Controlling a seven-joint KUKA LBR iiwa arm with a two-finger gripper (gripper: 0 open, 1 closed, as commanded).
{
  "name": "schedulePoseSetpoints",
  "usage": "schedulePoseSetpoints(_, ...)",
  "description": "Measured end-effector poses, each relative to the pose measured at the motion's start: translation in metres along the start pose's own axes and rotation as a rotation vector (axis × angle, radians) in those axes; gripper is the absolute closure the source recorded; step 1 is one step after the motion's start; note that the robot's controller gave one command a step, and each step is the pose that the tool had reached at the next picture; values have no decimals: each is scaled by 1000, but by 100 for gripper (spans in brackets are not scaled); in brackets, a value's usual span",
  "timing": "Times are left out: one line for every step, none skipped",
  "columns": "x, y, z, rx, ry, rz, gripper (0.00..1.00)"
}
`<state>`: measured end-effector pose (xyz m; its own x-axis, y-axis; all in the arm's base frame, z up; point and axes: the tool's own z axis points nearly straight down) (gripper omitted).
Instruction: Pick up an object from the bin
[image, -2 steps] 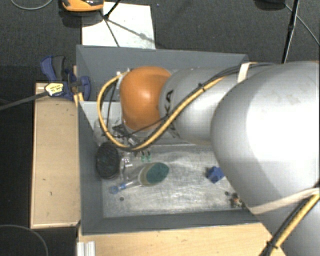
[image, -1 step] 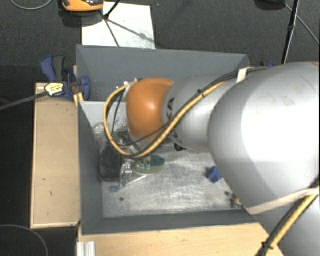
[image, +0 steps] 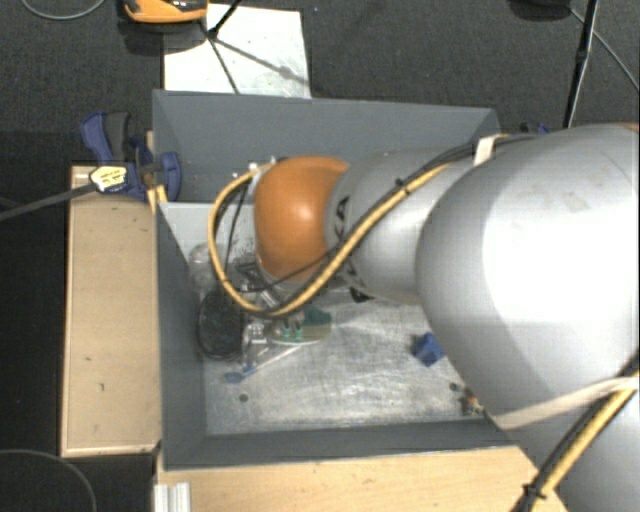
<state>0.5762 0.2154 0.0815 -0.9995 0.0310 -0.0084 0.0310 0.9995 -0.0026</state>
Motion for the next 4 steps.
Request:
schedulePoseSetpoints(32,-18,-140,-6,-2,-405,100)
schedulePoseSetpoints(33,-18,-136,-6,4,-404,0)
schedulePoseSetpoints(24,-130,10,-7,-1,-502,0)
schedulePoseSetpoints(21,-127,6,-7,-12,-504,100)
